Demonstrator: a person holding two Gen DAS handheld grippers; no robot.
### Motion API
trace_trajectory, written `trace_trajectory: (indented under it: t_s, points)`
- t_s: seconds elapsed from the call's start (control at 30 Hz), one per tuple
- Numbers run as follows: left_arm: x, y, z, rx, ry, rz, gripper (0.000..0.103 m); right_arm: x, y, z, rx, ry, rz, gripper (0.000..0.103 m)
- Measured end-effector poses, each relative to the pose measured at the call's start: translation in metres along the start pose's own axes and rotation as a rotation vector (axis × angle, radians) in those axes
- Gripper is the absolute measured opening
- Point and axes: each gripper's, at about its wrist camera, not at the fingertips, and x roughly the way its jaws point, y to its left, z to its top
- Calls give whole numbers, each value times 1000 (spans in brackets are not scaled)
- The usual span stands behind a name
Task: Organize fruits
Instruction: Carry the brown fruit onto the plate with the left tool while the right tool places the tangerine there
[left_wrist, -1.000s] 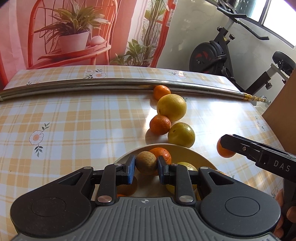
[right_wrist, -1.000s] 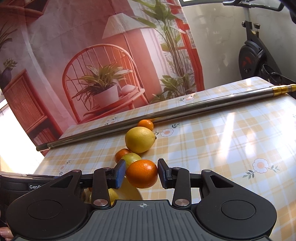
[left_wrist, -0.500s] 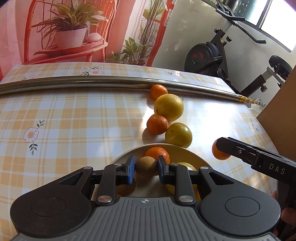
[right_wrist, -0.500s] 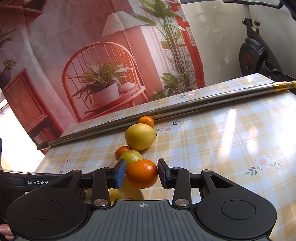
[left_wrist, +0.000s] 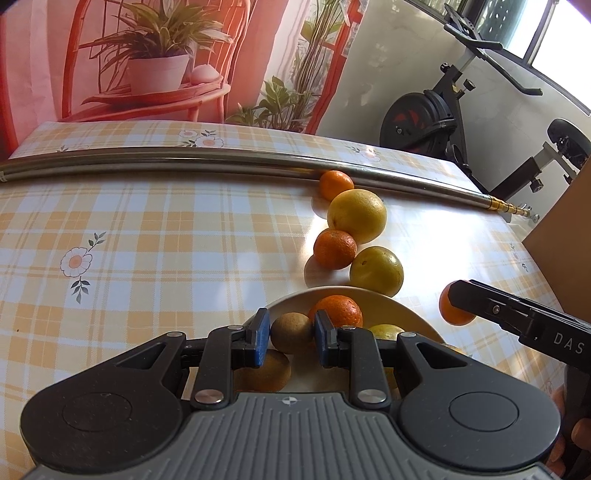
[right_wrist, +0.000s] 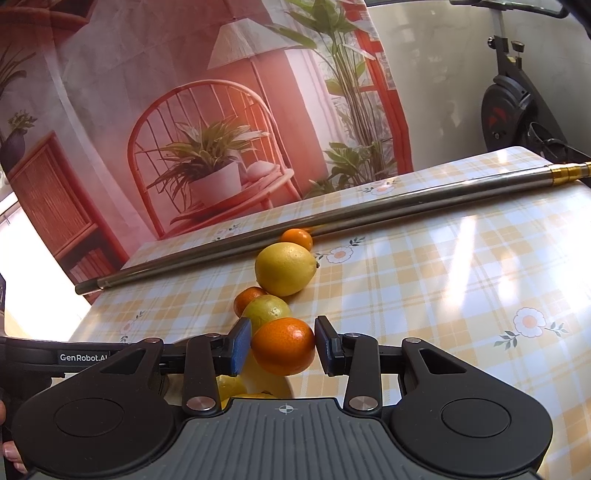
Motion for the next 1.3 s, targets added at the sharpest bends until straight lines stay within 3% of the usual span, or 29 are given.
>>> trace_trajectory:
  t_s: [0.27,0.5,0.73,1.1,1.23,1.3]
  points:
    - [-20,5,7,-28,-54,-19,27,-1,4,0,-11,1,6,35]
    - [-46,7,15,32,-104,53,27,0,18,1,-46,22,35,35]
    - [-69,16,12,71,-134,92,27,7,57,-2,-167,84,91,35]
    - [-75,42,2,-19,-161,64,27,35,115,-13,-337,185,132,34]
    - [-72,48,0,-35,-156,59,27,44,119,-21,-354,217,108,23]
    - [-71,49,-1,-42,-154,57,27,46,119,-22,-350,219,106,23]
